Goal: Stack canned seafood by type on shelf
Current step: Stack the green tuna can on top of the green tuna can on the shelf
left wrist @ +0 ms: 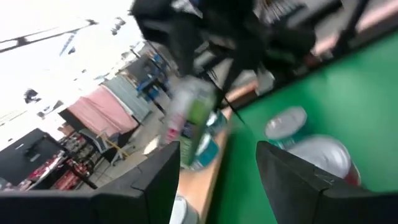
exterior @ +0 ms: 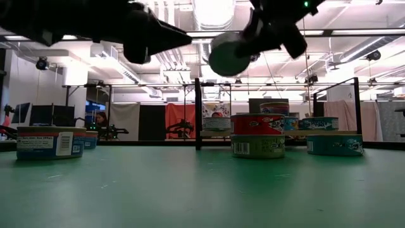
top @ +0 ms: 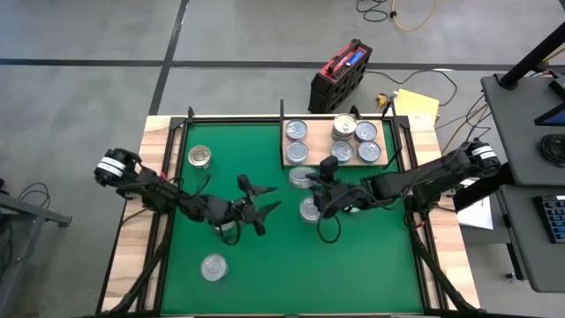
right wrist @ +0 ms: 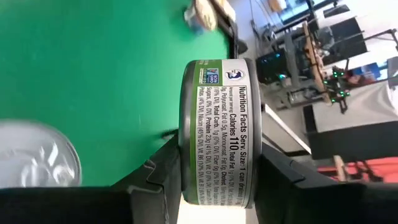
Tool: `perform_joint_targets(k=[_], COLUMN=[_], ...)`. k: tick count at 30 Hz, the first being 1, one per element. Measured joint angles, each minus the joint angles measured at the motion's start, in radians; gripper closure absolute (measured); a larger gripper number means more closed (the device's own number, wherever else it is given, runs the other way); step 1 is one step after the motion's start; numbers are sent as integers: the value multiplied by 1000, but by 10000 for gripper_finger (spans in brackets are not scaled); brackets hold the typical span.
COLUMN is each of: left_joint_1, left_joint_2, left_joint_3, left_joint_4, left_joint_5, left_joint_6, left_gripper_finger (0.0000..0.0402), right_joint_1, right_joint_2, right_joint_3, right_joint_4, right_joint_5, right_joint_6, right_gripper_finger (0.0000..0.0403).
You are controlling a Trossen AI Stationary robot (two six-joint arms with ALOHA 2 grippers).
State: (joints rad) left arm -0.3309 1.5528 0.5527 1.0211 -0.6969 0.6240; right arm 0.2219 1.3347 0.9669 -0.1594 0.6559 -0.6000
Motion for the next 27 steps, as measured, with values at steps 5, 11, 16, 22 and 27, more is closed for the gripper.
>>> perform_joint_targets(k=[5, 11, 16, 22, 27], left_joint_1=[0, 1, 1, 1, 1], left_joint_2=[0, -29, -31, -31, -31], left_joint_3=[-136, -254, -255, -254, -254], left_joint_4=[370, 538, 549, 550, 549], left_joint_5=[30, 27, 28, 27, 27], left_joint_6=[-4, -111, -129, -117, -113], left_gripper_finger=[206, 206, 206, 206, 206], right_joint_1=[-41, -109, -173, -224, -249], right_joint_2=[3, 4, 9, 35, 83], right_joint_3=[-12, -16, -28, -38, -39], right_joint_4=[3, 12, 19, 44, 100], right_joint_5=[8, 6, -29, -47, -61], right_joint_6=[-62, -131, -143, -165, -219], right_gripper_finger=[270, 270, 270, 270, 270])
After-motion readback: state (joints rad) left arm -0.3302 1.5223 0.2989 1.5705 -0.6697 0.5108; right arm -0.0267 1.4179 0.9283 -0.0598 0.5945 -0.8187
